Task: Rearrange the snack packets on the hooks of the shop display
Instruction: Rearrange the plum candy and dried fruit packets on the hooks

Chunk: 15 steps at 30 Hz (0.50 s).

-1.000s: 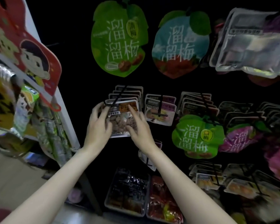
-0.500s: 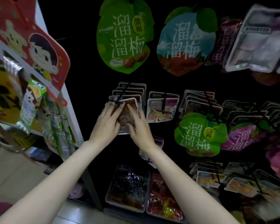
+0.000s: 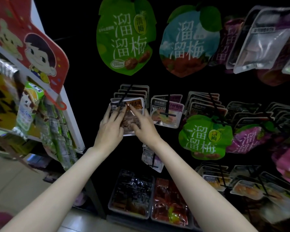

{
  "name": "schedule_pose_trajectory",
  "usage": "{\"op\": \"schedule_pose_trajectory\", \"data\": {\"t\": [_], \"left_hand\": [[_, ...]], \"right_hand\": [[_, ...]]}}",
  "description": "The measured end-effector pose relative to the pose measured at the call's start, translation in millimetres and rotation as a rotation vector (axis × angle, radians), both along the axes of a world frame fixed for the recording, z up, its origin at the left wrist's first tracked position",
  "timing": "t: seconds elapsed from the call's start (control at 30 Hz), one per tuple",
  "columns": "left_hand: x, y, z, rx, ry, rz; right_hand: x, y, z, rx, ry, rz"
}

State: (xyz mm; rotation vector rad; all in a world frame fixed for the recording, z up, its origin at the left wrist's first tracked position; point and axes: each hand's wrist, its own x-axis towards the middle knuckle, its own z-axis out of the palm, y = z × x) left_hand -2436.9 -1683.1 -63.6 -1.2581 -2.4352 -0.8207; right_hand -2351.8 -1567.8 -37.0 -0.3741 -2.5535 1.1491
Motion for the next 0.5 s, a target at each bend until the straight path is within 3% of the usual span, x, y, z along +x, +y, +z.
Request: {"op": "schedule_pose_trajectory", "data": {"t": [0.13,0.3,0.5], "left_hand": [[-0.3,4.8,3.6,-0.034,-0.046,0.028],[-4.4,9.7,4.2,-0.108,-0.097,0.004],[6.1,-16.2,-8.2,-0.017,-0.080,-0.037]], "right_hand": [[-5.0,-3.7,-2.5,-0.015,-0.015,0.026],[-9.5,-7.2,-8.6,-0.020,0.009,-0.093],[-2.3,-8.3,-5.3,0.053,-0.248,-0.139]]}}
